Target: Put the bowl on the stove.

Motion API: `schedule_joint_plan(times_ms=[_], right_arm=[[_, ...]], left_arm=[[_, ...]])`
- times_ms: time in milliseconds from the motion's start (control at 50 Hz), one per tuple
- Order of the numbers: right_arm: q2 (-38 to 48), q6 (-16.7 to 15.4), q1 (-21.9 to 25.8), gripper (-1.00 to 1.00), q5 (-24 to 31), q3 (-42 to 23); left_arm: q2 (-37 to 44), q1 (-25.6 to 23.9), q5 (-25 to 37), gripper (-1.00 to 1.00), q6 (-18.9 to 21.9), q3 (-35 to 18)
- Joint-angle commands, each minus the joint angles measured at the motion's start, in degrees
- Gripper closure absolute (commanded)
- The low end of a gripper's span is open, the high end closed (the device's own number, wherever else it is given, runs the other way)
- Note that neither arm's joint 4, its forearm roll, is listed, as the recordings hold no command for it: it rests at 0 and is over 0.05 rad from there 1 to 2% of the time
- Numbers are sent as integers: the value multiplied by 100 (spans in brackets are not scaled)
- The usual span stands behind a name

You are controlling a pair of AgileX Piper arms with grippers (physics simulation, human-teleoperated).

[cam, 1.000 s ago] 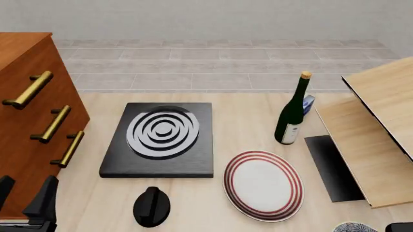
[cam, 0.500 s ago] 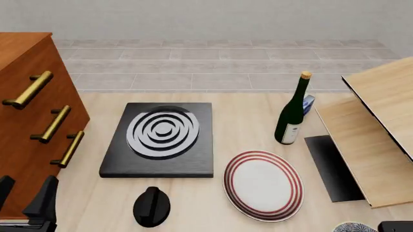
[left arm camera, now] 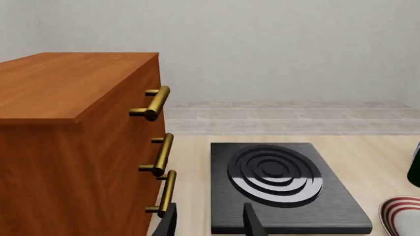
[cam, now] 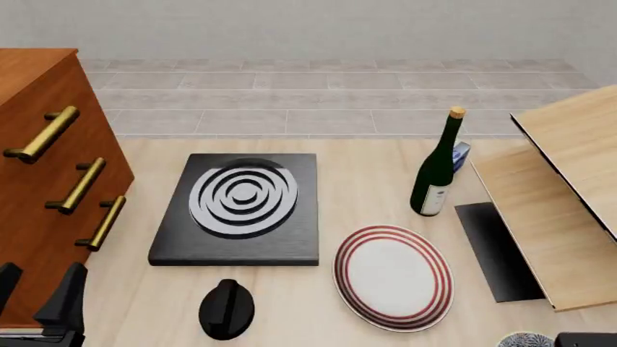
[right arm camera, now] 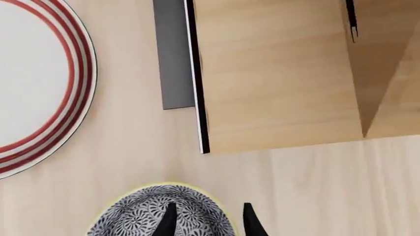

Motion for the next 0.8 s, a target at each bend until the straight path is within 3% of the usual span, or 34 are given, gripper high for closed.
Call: schedule_joint_plan(times_ms=[20, 320, 340, 800], right_arm=[[198, 104, 49, -100, -127, 115], [-247, 351, 304, -100, 443, 117], [-243, 360, 302, 100, 417, 116], [-951, 583, 599, 100, 1086, 104]], left_arm=[[0, 0, 0, -100, 0, 0], [0, 0, 0, -100, 0, 0], [0, 0, 0, -100, 0, 0], [0, 0, 0, -100, 0, 0]])
